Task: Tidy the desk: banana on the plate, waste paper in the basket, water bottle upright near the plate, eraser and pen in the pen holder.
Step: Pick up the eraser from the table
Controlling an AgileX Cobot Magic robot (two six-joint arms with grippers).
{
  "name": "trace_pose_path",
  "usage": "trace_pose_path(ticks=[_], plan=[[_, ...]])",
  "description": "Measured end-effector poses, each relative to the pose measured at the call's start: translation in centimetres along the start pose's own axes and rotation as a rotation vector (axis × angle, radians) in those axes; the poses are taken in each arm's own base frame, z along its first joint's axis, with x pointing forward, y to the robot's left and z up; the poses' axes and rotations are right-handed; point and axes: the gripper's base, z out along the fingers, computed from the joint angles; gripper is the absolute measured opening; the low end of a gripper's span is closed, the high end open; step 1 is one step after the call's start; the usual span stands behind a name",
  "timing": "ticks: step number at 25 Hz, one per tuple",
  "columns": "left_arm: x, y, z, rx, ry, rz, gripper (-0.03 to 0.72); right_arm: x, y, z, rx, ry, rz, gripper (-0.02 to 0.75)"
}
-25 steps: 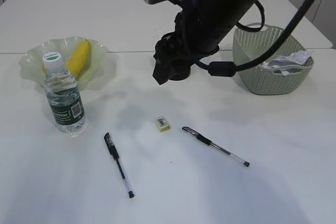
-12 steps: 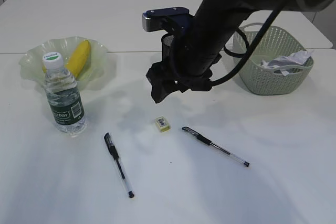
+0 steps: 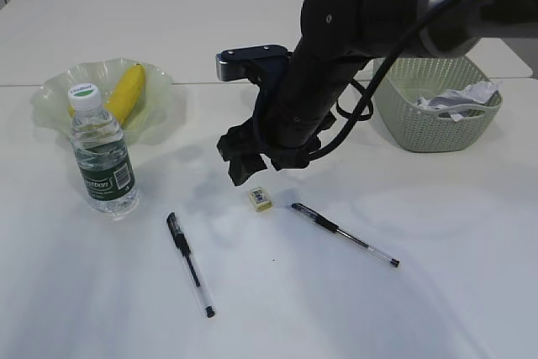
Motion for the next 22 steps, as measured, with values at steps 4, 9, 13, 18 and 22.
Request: trace_pose_path(ticks=[4,9,13,18,22], plan=[[0.0,0.0,0.0,-0.001,0.000,0.003,0.571,0.2,-0.4,1.5,0.006,0.015,0.014,0.510],[0.0,0.0,0.0,-0.002,0.000,0.007,0.571,0.2,-0.7,2.8,0.015,0.000,0.020,0.502],[0.0,0.1,0.0,-0.009,0.005,0.026,0.571,0.1,-0.9,3.7,0.021,-0.014,0.027,0.502],[0.1,0.1,0.0,-0.014,0.006,0.041,0.571,0.5,-1.3,5.4,0.025,0.009,0.040,0.502],[0.0,0.2,0.0,-0.016,0.006,0.047,0.569,0.6,-1.5,6.2,0.029,0.006,0.047,0.502]])
